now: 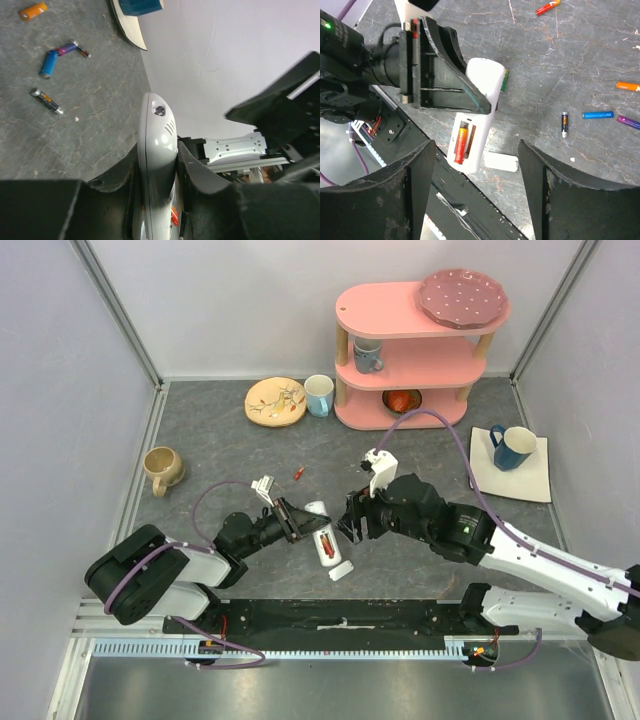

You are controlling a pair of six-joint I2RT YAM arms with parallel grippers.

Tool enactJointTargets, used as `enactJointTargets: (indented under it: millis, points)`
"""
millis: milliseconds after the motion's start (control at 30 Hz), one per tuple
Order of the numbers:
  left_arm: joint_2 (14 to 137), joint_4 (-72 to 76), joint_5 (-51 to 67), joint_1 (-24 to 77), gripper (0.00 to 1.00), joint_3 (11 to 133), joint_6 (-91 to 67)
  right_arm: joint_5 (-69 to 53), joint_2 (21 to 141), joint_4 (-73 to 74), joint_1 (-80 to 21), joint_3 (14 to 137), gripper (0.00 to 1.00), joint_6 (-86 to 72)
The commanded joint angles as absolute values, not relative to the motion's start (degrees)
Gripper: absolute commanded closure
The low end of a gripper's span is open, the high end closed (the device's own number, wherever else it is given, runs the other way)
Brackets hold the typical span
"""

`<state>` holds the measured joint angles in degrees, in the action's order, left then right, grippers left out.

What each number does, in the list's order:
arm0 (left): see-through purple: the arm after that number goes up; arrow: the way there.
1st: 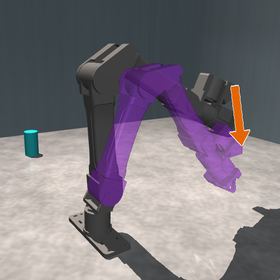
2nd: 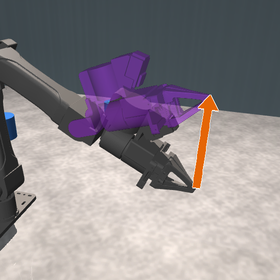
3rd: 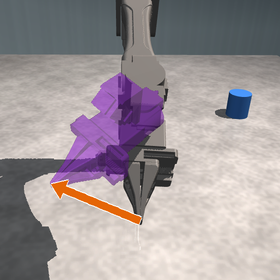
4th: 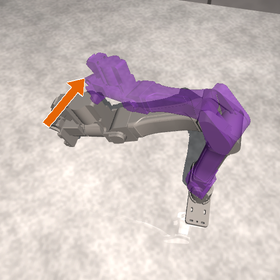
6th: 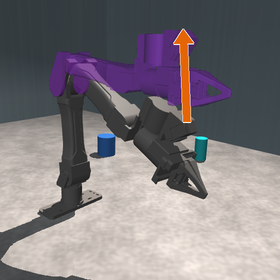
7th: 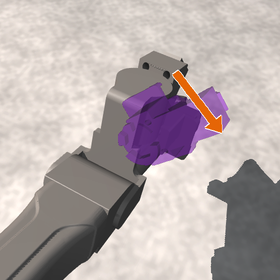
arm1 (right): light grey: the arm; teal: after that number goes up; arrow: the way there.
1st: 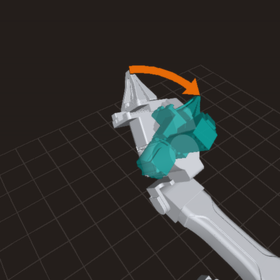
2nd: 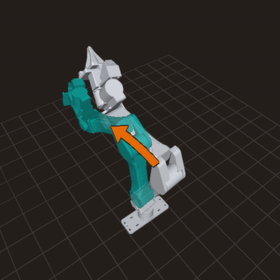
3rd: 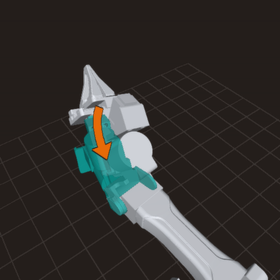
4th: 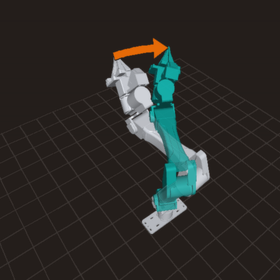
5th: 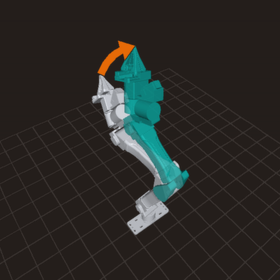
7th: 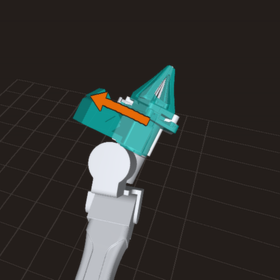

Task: Load the batteries into the remote control
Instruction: Load the battery into the remote control.

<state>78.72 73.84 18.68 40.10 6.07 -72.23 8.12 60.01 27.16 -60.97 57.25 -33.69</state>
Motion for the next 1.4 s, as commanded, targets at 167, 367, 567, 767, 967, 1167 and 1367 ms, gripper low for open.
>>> enactJointTargets:
  millis: [167,367,567,767,967,1167,1367]
  points:
    - [77.3,95.4,24.6,39.7,0.98,10.5,-76.4,-6.2,53.7,7.6,-58.1,43.5,0.16,-35.1]
    - [77.3,95.4,24.5,39.7,0.98,12.0,-77.8,-10.2,51.2,3.8,-56.0,38.3,0.14,-36.6]
    - [77.0,95.4,24.5,39.7,0.98,12.8,-78.7,-12.8,48.8,1.3,-54.6,35.1,0.16,-37.0]
    - [76.5,95.4,24.6,39.7,0.98,13.0,-79.0,-14.1,47.5,0.4,-53.9,32.8,0.2,-37.1]
    - [75.9,95.4,24.7,39.7,0.98,12.9,-79.3,-14.6,48.7,0.4,-53.7,32.0,0.22,-36.9]
    - [75.4,95.4,24.8,39.7,0.98,12.6,-79.3,-14.8,49.7,0.4,-53.5,32.3,0.23,-36.7]
    - [75.2,95.4,25.0,39.7,0.98,12.6,-79.4,-14.9,50.3,0.4,-53.2,32.7,0.25,-36.7]
